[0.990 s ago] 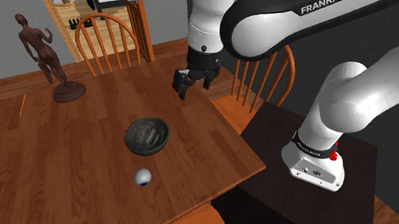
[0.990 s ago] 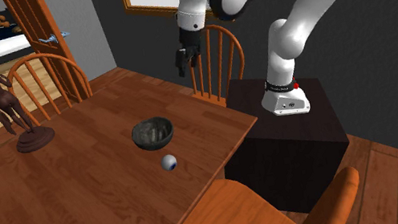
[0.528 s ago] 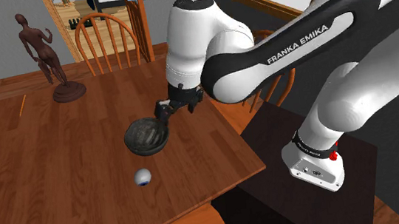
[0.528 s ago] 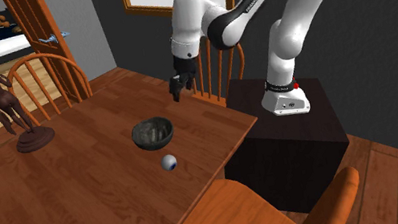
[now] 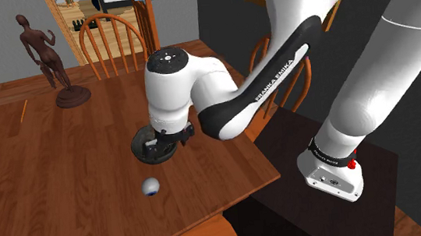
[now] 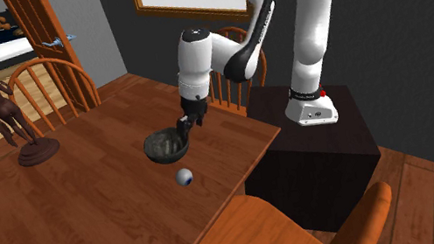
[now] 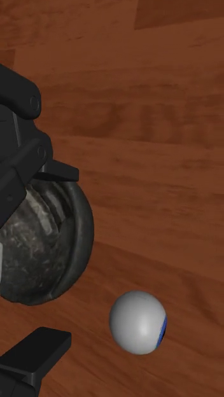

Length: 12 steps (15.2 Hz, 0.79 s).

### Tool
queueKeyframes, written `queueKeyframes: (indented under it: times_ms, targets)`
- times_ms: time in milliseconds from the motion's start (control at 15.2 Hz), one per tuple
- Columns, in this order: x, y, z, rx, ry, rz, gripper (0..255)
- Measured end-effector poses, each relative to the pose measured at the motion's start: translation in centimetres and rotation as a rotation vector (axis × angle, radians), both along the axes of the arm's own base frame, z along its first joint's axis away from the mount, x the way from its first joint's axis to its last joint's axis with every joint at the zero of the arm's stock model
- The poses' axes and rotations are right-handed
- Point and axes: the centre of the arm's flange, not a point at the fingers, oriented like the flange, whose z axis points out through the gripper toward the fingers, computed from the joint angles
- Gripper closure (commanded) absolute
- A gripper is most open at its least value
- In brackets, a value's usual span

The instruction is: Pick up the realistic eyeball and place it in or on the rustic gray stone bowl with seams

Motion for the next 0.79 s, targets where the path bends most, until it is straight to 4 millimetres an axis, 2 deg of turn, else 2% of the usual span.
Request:
queueKeyframes:
  times_ms: [528, 792]
  targets:
    - [1.9, 7.7, -7.1, -0.021, -0.018, -0.014, 0]
    - [2.6, 8.6, -9.4, -0.027, -0.021, -0.017, 0]
